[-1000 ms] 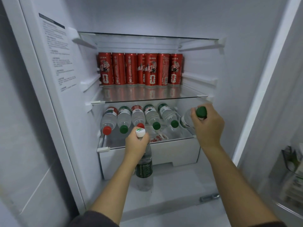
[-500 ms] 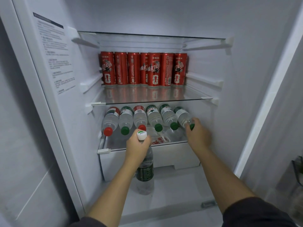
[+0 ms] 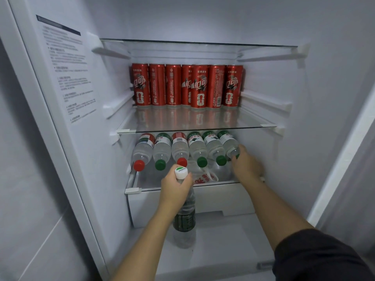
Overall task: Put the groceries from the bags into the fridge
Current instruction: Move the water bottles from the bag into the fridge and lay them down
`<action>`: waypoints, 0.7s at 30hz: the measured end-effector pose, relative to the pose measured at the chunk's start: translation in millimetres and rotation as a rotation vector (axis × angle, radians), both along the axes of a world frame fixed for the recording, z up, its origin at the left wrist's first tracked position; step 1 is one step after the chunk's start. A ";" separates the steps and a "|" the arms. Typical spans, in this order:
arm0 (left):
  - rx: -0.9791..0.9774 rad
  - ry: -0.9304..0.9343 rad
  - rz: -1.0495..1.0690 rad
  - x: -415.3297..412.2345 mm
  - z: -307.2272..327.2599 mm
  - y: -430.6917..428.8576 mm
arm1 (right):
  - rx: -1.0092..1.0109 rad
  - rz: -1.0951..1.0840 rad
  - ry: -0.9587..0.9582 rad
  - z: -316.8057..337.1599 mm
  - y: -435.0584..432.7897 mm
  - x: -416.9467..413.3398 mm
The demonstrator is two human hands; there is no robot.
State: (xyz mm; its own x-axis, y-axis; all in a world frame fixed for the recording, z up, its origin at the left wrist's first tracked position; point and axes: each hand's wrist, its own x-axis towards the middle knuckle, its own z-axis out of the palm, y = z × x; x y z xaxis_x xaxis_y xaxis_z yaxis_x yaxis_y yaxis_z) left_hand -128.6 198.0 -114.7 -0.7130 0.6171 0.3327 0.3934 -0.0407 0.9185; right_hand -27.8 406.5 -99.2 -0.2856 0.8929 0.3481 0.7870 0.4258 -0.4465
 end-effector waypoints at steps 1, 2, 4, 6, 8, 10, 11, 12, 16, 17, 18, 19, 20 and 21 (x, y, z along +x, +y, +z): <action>0.000 -0.002 -0.003 -0.1 -0.1 0.1 | 0.001 -0.005 -0.006 -0.6 1.3 -1.3; -0.002 -0.001 -0.004 0.0 -0.2 0.2 | 0.005 -0.007 -0.013 -1.6 2.2 -2.1; -0.011 0.006 -0.005 -0.8 -1.7 1.1 | 0.012 -0.008 -0.022 -2.5 2.6 -2.0; -0.004 0.014 -0.002 -1.1 -2.1 1.1 | 0.004 -0.001 -0.021 -1.8 3.5 -1.5; 0.011 0.013 0.001 -1.3 -2.4 1.1 | -0.035 0.006 -0.017 1.1 1.5 -1.2; 0.022 0.009 -0.005 -0.5 -2.8 -0.6 | -0.073 0.007 0.018 3.9 -6.6 -0.4; 0.023 -0.004 -0.017 0.2 -4.4 -2.0 | -0.064 0.010 0.039 6.0 -14.4 1.5; 0.017 -0.016 -0.031 1.0 -7.0 -3.8 | -0.027 0.019 0.058 8.4 -23.5 4.6; 0.037 -0.022 -0.035 3.9 -20.3 -12.3 | 0.115 0.178 0.247 32.1 -70.7 20.7; 0.054 -0.032 -0.037 4.8 -23.2 -14.1 | 0.070 0.260 0.297 40.7 -83.7 22.1; 0.064 -0.045 -0.043 5.6 -26.7 -15.7 | -0.008 0.355 0.321 48.1 -96.1 21.6; 0.066 -0.066 -0.056 6.8 -30.1 -17.7 | -0.083 0.448 0.307 54.6 -108.0 19.9; 0.062 -0.082 -0.073 8.0 -33.9 -20.1 | -0.126 0.526 0.251 59.6 -118.2 16.7; 0.063 -0.094 -0.088 9.0 -37.5 -22.3 | -0.143 0.584 0.169 63.5 -126.8 12.5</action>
